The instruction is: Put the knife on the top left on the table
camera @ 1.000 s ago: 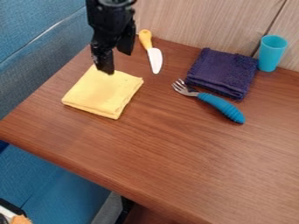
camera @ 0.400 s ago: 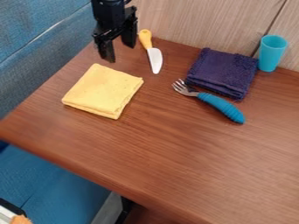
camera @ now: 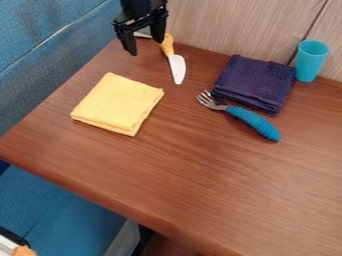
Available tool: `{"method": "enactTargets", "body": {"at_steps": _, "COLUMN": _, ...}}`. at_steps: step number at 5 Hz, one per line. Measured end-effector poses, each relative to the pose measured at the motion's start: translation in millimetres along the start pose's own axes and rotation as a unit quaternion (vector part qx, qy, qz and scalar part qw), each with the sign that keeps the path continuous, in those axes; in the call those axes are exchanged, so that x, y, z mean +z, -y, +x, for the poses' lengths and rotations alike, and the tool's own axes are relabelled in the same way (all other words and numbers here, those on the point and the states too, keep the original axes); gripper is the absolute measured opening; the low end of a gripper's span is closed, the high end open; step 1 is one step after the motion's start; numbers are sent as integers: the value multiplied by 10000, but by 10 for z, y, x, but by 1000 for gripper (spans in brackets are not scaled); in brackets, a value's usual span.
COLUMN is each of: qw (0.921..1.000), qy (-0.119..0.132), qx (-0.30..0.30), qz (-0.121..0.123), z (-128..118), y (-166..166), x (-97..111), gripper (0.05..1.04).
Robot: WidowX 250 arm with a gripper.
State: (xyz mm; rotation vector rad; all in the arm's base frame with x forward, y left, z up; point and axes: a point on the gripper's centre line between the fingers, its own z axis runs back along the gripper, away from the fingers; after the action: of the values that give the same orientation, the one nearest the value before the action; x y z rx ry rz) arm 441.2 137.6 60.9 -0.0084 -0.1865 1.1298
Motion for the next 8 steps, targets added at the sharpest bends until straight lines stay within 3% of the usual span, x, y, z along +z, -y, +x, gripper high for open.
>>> {"method": "enactTargets", "body": {"at_steps": 3, "qw": 9899, "qy": 61, "qx": -1376, "qz": -333, "z": -179, "y": 444, "x": -175, "gripper": 1001}}
{"method": "enactTargets", "body": {"at_steps": 4, "qw": 9895, "qy": 17, "qx": -1417, "qz": -291, "z": -199, "y": 437, "x": -261, "gripper": 955}}
{"method": "enactTargets", "body": {"at_steps": 6, "qw": 9899, "qy": 160, "qx": -1370, "qz": -332, "z": -171, "y": 440, "x": -301, "gripper": 379}}
{"method": "enactTargets", "body": {"at_steps": 8, "qw": 9935, "qy": 163, "qx": -1128, "qz": -78, "z": -160, "y": 388, "x": -261, "gripper": 327}}
